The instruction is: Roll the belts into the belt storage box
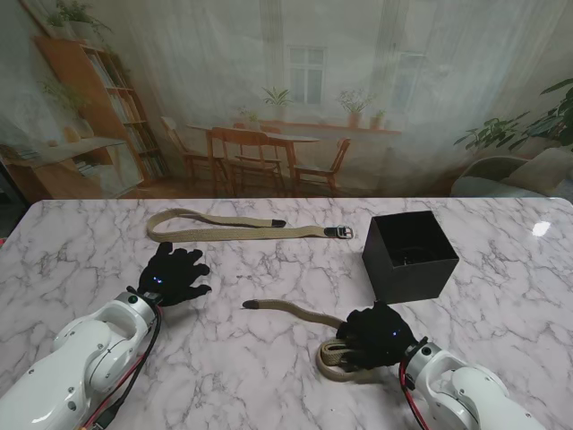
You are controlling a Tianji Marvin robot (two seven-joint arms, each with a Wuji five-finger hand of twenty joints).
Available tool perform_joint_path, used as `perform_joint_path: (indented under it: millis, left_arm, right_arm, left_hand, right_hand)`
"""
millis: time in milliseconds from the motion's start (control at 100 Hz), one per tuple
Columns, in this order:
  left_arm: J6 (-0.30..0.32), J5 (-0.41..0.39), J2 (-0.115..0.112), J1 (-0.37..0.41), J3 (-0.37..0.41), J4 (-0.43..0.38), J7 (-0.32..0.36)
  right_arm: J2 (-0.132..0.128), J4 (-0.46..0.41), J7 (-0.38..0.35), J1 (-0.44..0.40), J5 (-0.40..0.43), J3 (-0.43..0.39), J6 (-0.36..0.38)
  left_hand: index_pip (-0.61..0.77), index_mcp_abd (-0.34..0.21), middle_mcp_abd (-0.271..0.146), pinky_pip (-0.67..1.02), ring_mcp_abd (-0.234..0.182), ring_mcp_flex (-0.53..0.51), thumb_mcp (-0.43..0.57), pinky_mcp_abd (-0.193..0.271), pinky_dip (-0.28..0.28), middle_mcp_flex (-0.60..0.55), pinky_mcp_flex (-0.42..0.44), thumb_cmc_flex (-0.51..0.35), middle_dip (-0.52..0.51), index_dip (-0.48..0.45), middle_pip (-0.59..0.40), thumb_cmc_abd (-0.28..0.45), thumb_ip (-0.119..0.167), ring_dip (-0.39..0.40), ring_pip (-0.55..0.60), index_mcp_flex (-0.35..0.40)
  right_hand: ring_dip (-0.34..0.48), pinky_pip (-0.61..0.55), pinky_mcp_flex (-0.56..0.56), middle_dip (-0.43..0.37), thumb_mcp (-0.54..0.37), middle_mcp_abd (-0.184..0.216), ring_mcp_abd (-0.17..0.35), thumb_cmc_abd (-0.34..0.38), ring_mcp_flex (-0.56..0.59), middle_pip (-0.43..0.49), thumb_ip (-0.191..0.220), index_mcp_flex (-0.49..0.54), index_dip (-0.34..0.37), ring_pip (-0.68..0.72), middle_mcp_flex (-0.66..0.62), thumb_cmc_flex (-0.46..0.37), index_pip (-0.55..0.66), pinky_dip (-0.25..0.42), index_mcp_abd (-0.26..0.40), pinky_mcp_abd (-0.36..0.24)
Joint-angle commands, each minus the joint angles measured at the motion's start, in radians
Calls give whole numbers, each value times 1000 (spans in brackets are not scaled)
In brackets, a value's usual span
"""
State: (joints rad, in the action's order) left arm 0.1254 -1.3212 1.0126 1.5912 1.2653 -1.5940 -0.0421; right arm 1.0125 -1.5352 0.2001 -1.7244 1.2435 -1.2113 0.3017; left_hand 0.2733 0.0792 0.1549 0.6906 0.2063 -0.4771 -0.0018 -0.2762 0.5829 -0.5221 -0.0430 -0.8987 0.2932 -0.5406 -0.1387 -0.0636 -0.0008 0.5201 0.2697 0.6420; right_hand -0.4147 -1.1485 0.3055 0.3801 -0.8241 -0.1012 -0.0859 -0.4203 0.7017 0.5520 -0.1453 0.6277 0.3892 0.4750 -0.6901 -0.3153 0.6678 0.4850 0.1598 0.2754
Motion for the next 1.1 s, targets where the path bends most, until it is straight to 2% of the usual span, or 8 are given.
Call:
perform_joint_path:
  millis: [0,160,230,490,570,700,950,1090]
  left_arm:
    - [-2,-2,2,1,-1,0,11]
    - [-2,-3,2,2,-1,-2,12]
    - [-2,-4,2,2,-1,-2,11]
    - [-2,-6,2,4,1,-3,11]
    - [-3,-7,2,4,2,-3,10]
    - [-3,-7,2,4,2,-3,11]
    - [-3,-6,2,5,3,-3,9]
    - [-2,-4,2,5,2,-3,9]
  right_arm:
    - [0,-17,-33,-10,-3,-9,-2]
    - [-4,-33,-70,-18,5,-21,7]
    - [-4,-36,-81,-20,7,-24,4]
    - [-1,-35,-133,-18,-41,-31,9]
    - [1,-32,-135,-17,-56,-33,12]
    - [4,-33,-121,-21,-64,-41,25]
    - [13,-66,-37,-58,-62,-81,64]
    - [14,-91,-33,-87,-53,-112,74]
  left_hand:
    - [-2,21,15,-34,16,7,-24,-43,-13,24,19,13,14,-4,11,40,-16,13,-13,-2]
    - [-2,21,14,-34,16,7,-24,-44,-13,24,19,12,14,-4,11,40,-16,13,-13,-2]
    - [-2,21,14,-33,17,8,-23,-43,-13,25,19,12,14,-4,11,40,-16,12,-13,-2]
    - [-2,21,14,-32,16,7,-23,-43,-14,24,18,8,14,-4,10,38,-15,13,-12,-3]
    - [-2,21,14,-32,16,5,-24,-43,-14,24,18,9,14,-4,10,37,-16,13,-12,-2]
    - [-2,22,15,-31,16,5,-23,-42,-14,24,18,7,14,-3,10,38,-15,13,-11,-3]
    - [-1,23,13,-31,16,7,-24,-42,-14,25,18,8,14,-4,9,39,-15,13,-12,-2]
    - [-3,22,12,-30,16,8,-24,-43,-14,25,18,10,14,-3,9,41,-16,13,-12,-6]
  right_hand:
    - [18,17,-21,-10,-23,-15,-13,51,-27,-26,45,-40,22,-35,43,11,-27,-2,-20,23]
    - [29,33,-38,-28,-28,-41,-22,-62,-54,-44,30,-191,-14,-59,125,74,-125,-3,-119,31]
    - [31,39,-44,-37,32,-52,-24,-69,-63,-49,18,-223,-34,-65,153,87,-156,-2,-160,36]
    - [41,65,-85,-58,129,-72,-27,83,-112,-72,26,-288,-63,-92,238,176,-206,-2,-201,40]
    - [43,70,-92,-65,207,-73,-25,163,-122,-67,35,-296,-58,-94,256,162,-212,8,-196,34]
    - [42,67,-89,-64,246,-69,-22,189,-123,-57,45,-269,-37,-90,251,130,-189,16,-157,26]
    - [40,51,-69,-61,230,-64,-19,157,-108,-45,53,-221,-12,-76,228,110,-146,21,-122,17]
    - [62,78,-90,-75,172,-77,-33,45,-120,-66,29,-300,-63,-107,240,183,-230,3,-249,37]
